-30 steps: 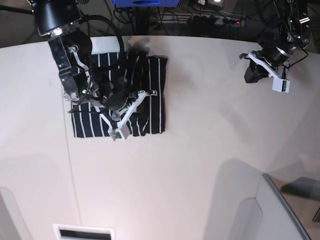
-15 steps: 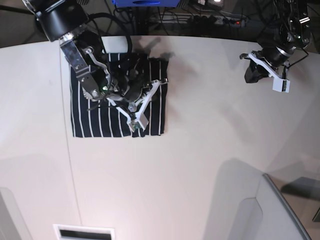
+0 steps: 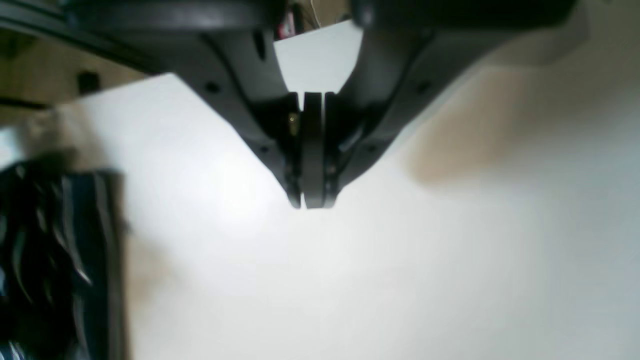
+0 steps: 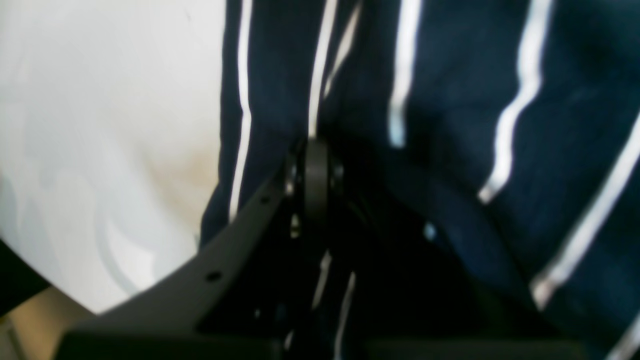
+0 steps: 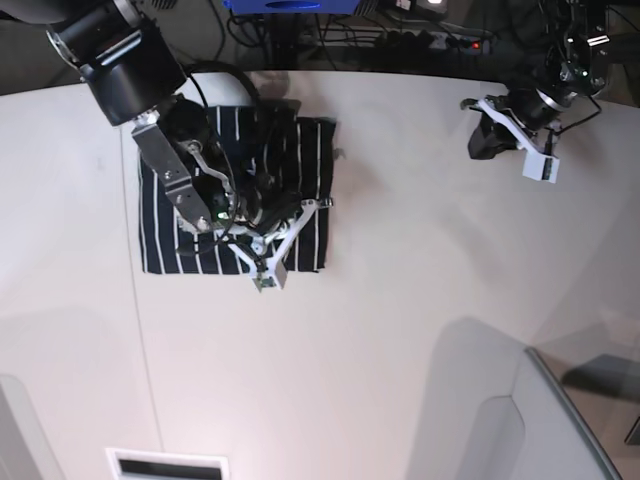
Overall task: Layout the t-shirt on the table in an organized manner, then fold the t-shirt properly
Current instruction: 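Press and flatten the folded bundle with the right gripper, then move both grippers to the edges of the folded shirt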
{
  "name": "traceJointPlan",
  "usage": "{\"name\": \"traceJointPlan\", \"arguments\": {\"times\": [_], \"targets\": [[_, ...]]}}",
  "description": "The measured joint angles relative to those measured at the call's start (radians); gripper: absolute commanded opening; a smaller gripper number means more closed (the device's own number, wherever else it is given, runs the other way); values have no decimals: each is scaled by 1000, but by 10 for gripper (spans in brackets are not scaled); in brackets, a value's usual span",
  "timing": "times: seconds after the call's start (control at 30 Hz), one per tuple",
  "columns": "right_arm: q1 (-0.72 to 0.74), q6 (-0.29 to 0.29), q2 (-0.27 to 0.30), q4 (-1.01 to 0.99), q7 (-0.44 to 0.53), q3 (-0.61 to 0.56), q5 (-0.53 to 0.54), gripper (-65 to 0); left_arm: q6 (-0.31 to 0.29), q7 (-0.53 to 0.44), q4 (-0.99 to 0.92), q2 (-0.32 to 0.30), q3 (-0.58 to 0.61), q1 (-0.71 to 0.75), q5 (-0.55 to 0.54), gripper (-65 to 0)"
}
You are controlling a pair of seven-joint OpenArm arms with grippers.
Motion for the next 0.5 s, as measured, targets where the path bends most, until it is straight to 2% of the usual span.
{"name": "traceJointPlan", "arguments": {"times": [0.07, 0.17, 0.23, 0.37, 0.5], "targets": [[-74, 14, 29, 197, -47, 3, 27, -648, 0, 1, 3, 2, 0, -3, 0, -650], [-176, -5, 72, 489, -97, 18, 18, -647, 4, 0, 8, 6, -6, -13, -2, -650], [-219, -43, 69, 621, -100, 68, 25, -647, 17, 1, 16, 17, -9, -28, 1, -650], [-298, -69, 83, 659, -109, 203, 9, -647, 141, -3, 46, 44, -34, -46, -3, -650], [-319, -71, 129, 607, -101, 293, 9, -648, 155, 2, 82, 43, 9, -41, -2, -650]]}}
